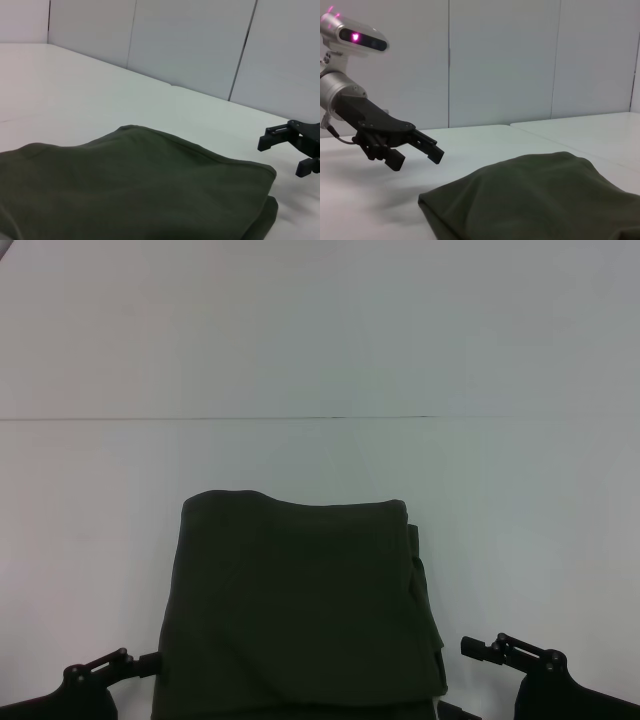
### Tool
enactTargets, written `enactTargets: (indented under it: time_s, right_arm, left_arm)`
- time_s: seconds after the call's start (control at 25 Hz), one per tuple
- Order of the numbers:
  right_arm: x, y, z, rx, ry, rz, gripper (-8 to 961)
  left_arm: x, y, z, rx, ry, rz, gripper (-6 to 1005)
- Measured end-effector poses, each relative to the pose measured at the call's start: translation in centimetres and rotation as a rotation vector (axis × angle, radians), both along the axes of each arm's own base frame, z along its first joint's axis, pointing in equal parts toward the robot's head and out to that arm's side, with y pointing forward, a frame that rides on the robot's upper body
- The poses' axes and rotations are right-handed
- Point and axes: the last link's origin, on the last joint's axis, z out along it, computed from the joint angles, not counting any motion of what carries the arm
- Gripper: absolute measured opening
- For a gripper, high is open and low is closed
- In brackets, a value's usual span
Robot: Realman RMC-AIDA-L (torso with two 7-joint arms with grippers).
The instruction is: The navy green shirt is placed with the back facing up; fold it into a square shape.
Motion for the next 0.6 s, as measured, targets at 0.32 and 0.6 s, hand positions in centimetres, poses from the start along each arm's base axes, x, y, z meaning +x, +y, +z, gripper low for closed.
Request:
enactTargets:
  time_s: [0.32,0.6]
  right_arm:
    - [-0.18,0.15,0.01,-0.001,0.003,0.008,759]
    - [-0.22,0.23,0.09,0.005,0.007,0.007,759]
  left_arm:
    - [-0.06,-0.08,0.0,-0.001,-0.002,0.006,944]
    - [-0.11,-0.05,-0.02,0.001,0.001,0.01,944]
